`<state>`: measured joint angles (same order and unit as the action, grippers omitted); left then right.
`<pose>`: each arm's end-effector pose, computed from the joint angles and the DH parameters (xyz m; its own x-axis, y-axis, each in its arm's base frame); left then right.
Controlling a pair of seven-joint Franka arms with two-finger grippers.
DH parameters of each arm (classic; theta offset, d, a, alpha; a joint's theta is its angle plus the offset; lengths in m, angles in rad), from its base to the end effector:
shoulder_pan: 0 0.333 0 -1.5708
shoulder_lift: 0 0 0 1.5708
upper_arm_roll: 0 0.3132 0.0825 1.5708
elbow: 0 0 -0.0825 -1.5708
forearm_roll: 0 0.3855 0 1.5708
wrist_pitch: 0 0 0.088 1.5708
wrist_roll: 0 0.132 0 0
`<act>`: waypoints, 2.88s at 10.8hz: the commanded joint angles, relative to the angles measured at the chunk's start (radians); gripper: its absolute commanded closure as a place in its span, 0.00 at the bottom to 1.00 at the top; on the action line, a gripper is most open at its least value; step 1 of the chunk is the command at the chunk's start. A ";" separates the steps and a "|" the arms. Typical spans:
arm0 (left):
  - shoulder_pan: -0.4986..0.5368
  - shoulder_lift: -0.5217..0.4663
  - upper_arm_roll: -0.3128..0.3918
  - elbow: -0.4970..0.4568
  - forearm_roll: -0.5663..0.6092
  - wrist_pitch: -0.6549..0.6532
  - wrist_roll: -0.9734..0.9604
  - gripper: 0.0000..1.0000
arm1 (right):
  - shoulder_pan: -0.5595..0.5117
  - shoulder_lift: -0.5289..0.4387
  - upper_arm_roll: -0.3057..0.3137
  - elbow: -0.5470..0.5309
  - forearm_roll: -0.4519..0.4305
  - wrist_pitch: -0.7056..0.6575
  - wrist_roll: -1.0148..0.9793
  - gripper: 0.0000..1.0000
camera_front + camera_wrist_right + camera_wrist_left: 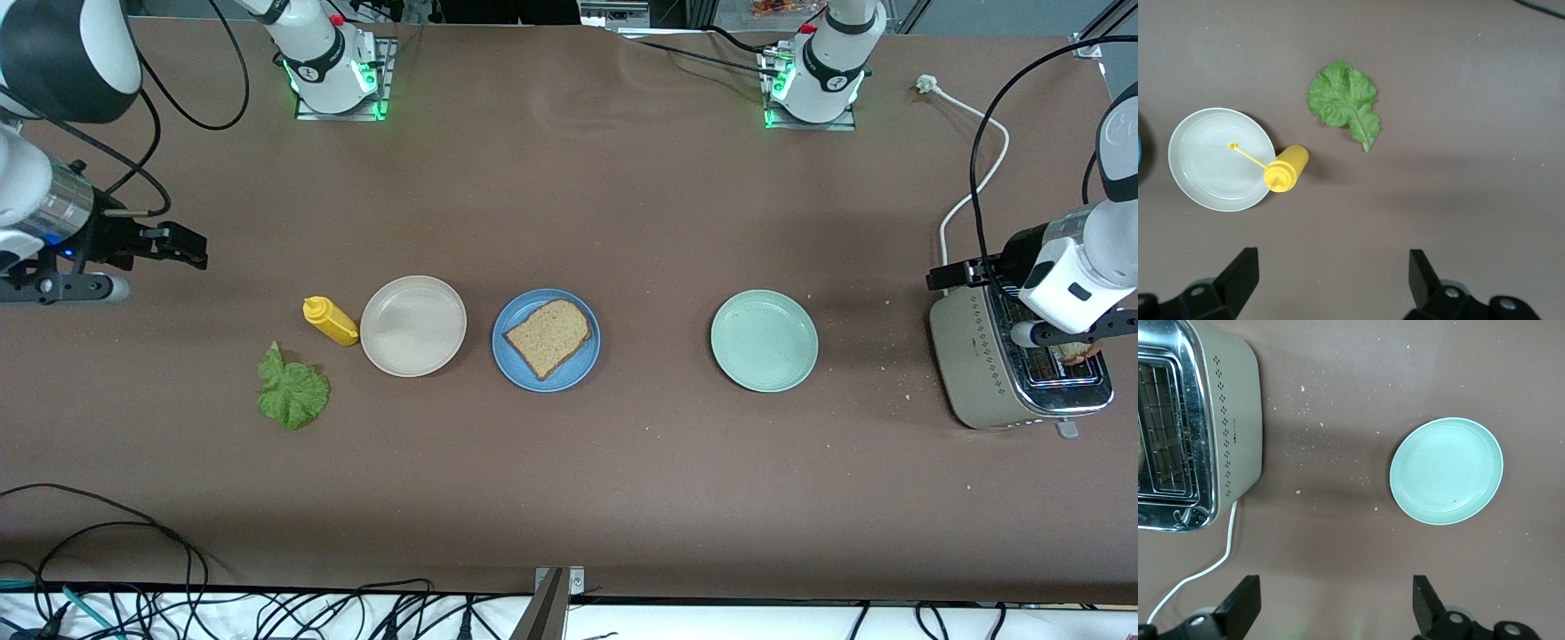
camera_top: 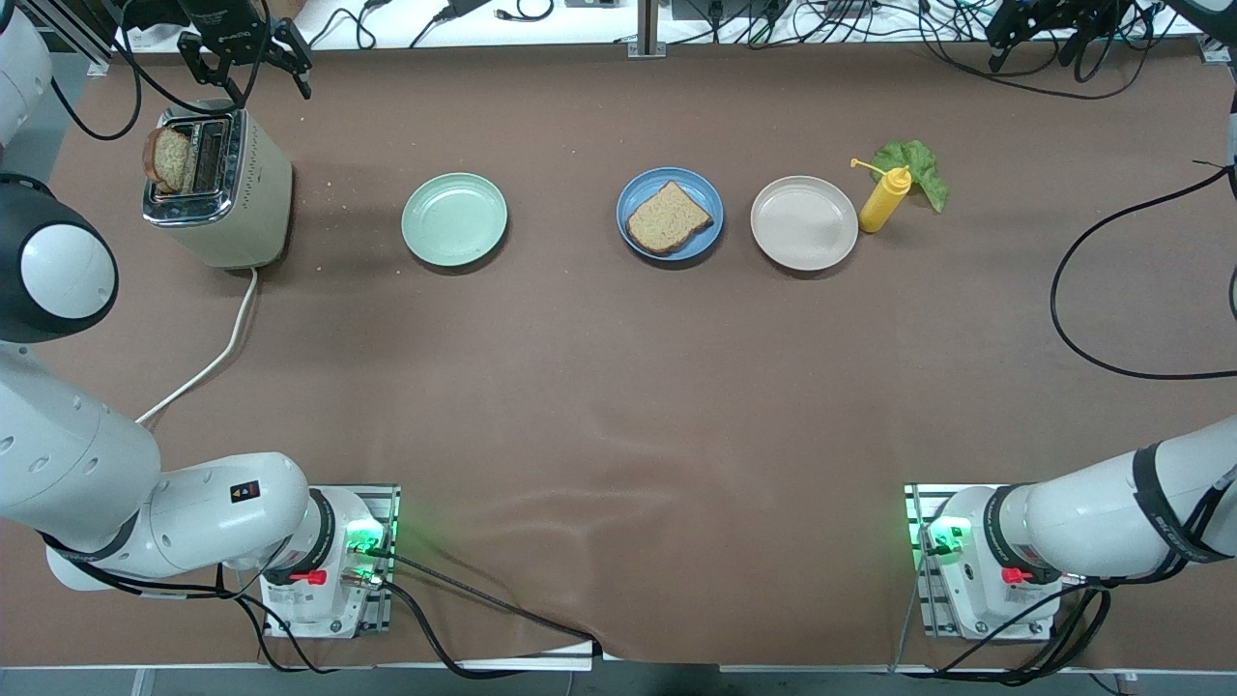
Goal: Make sandwich in blue plate with both arms
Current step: 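Reach the right gripper down to the lettuce leaf and grasp it, then lift the lettuce and carry it over the blue plate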
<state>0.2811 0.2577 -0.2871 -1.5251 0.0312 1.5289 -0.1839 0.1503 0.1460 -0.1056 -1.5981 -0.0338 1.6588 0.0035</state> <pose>0.6045 0.0160 0.4700 0.9547 0.1697 -0.2444 0.1743 -0.9847 -0.0031 0.5969 0.0259 0.5072 0.9955 0.0438 -0.0843 0.0481 -0.9976 0.0489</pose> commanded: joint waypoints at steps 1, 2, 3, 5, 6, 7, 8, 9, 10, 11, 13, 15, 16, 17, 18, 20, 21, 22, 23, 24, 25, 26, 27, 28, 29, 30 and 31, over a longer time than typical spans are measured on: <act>0.009 -0.014 -0.011 0.008 0.026 -0.007 0.026 0.00 | -0.008 0.099 -0.002 0.045 0.011 0.034 -0.042 0.00; 0.009 -0.014 -0.011 0.010 0.026 -0.007 0.026 0.00 | -0.011 0.154 -0.003 0.070 0.012 0.045 -0.056 0.00; 0.009 -0.014 -0.011 0.008 0.026 -0.007 0.026 0.00 | -0.027 0.203 -0.003 0.101 0.014 0.068 -0.078 0.00; 0.009 -0.014 -0.011 0.008 0.026 -0.007 0.026 0.00 | -0.038 0.265 -0.003 0.122 0.021 0.119 -0.134 0.00; 0.009 -0.014 -0.011 0.006 0.026 -0.009 0.026 0.00 | -0.041 0.282 -0.002 0.122 0.043 0.140 -0.145 0.00; 0.009 -0.014 -0.011 0.006 0.026 -0.009 0.026 0.00 | -0.043 0.312 -0.003 0.121 0.063 0.169 -0.149 0.00; 0.009 -0.012 -0.011 0.003 0.027 -0.007 0.026 0.00 | -0.043 0.338 -0.005 0.121 0.072 0.199 -0.152 0.00; 0.009 -0.012 -0.011 0.003 0.026 -0.009 0.026 0.00 | -0.049 0.392 -0.002 0.121 0.074 0.238 -0.152 0.00; 0.009 -0.012 -0.011 0.003 0.027 -0.007 0.026 0.01 | -0.055 0.430 -0.002 0.113 0.090 0.312 -0.158 0.00; 0.009 -0.012 -0.011 0.005 0.026 -0.007 0.026 0.01 | -0.055 0.463 0.000 0.083 0.101 0.394 -0.189 0.00; 0.009 -0.012 -0.011 0.003 0.027 -0.009 0.026 0.01 | -0.055 0.480 0.001 -0.027 0.101 0.591 -0.221 0.00; 0.009 -0.012 -0.012 0.005 0.027 -0.007 0.026 0.01 | -0.055 0.491 0.006 -0.104 0.103 0.671 -0.221 0.00; 0.009 -0.012 -0.012 0.005 0.027 -0.007 0.026 0.01 | -0.055 0.492 0.007 -0.121 0.103 0.674 -0.221 0.00; 0.009 -0.014 -0.012 0.005 0.027 -0.007 0.026 0.01 | -0.055 0.495 0.011 -0.131 0.103 0.674 -0.221 0.00; 0.009 -0.012 -0.012 0.005 0.027 -0.009 0.026 0.01 | -0.057 0.506 0.018 -0.140 0.103 0.684 -0.221 0.00; 0.007 -0.012 -0.012 0.005 0.027 -0.007 0.026 0.01 | -0.055 0.520 0.020 -0.199 0.103 0.787 -0.223 0.00; 0.007 -0.012 -0.012 0.005 0.027 -0.007 0.026 0.01 | -0.057 0.523 0.020 -0.216 0.103 0.820 -0.238 0.00; 0.007 -0.012 -0.012 0.005 0.027 -0.007 0.026 0.01 | -0.057 0.521 0.020 -0.215 0.101 0.822 -0.252 0.00; 0.007 -0.012 -0.014 0.003 0.027 -0.007 0.026 0.01 | -0.057 0.523 0.020 -0.215 0.103 0.822 -0.263 0.00; 0.007 -0.012 -0.014 0.003 0.027 -0.007 0.026 0.01 | -0.057 0.520 0.020 -0.214 0.101 0.822 -0.266 0.09; 0.007 -0.012 -0.014 0.003 0.027 -0.007 0.026 0.01 | -0.057 0.515 0.020 -0.212 0.103 0.822 -0.283 0.21; 0.007 -0.012 -0.014 0.003 0.027 -0.007 0.026 0.01 | -0.057 0.511 0.020 -0.209 0.101 0.819 -0.292 0.37; 0.007 -0.012 -0.014 0.003 0.027 -0.007 0.026 0.01 | -0.057 0.497 0.020 -0.209 0.101 0.816 -0.293 0.57; 0.007 -0.012 -0.014 0.002 0.027 -0.007 0.026 0.01 | -0.055 0.485 0.020 -0.209 0.103 0.800 -0.292 0.77; 0.007 -0.012 -0.014 0.002 0.027 -0.007 0.026 0.01 | -0.057 0.469 0.020 -0.209 0.103 0.780 -0.292 0.96; 0.007 -0.012 -0.014 0.002 0.027 -0.007 0.026 0.01 | -0.057 0.452 0.020 -0.209 0.103 0.756 -0.292 1.00; 0.007 -0.011 -0.014 0.002 0.027 -0.007 0.026 0.01 | -0.057 0.443 0.020 -0.209 0.103 0.751 -0.292 1.00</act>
<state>0.2822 0.2556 -0.2909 -1.5201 0.0315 1.5284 -0.1758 0.1025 0.6371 -0.0919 -1.7923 0.0500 2.4478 -0.2574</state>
